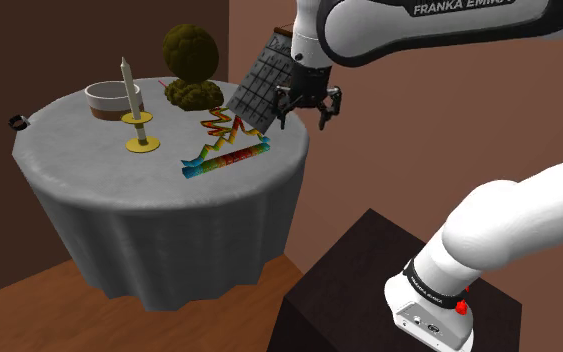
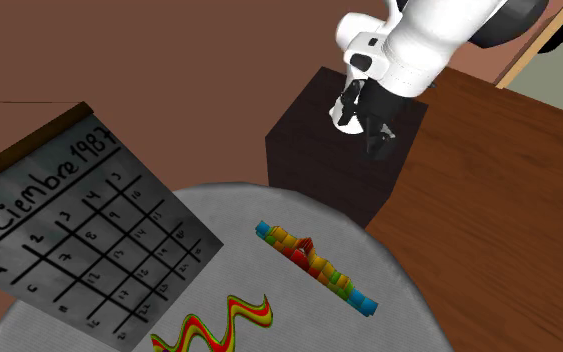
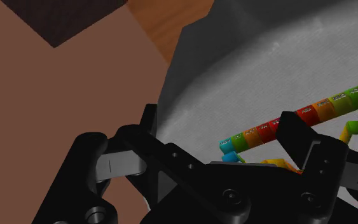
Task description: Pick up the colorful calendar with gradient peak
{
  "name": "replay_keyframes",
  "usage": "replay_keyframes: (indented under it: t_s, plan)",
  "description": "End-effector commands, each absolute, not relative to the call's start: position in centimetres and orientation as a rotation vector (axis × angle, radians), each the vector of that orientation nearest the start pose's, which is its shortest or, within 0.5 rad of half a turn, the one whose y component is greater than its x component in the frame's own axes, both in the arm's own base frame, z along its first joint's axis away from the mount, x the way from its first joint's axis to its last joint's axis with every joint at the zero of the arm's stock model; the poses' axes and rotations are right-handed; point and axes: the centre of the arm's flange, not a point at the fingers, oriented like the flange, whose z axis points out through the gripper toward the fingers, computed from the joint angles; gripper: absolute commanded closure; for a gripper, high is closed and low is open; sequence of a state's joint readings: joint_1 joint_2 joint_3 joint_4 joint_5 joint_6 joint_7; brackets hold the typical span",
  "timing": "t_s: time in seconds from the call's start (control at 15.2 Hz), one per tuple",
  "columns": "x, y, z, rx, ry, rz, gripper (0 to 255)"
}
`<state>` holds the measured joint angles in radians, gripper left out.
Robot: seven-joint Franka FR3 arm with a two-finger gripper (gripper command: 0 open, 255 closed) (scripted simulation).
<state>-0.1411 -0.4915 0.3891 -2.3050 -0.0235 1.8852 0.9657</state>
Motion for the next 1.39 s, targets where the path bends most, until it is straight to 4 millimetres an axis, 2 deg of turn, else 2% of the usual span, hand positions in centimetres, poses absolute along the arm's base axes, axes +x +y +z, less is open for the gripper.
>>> replay_keyframes:
  t_s: [0.0,0.33,0.59,0.86,1.12,1.32]
  plan:
    - [42.3,13.2,50.9,-2.989,1.359,-0.251,0]
    - [48.0,16.2,48.0,-2.817,1.713,-0.279,0]
    - [53.0,17.5,45.8,-2.648,1.979,-0.299,0]
    - [58.2,17.9,43.8,-2.451,2.229,-0.316,0]
    - [63.4,17.2,41.9,-2.234,2.455,-0.330,0]
    - [63.4,17.2,40.3,-2.234,2.455,-0.330,0]
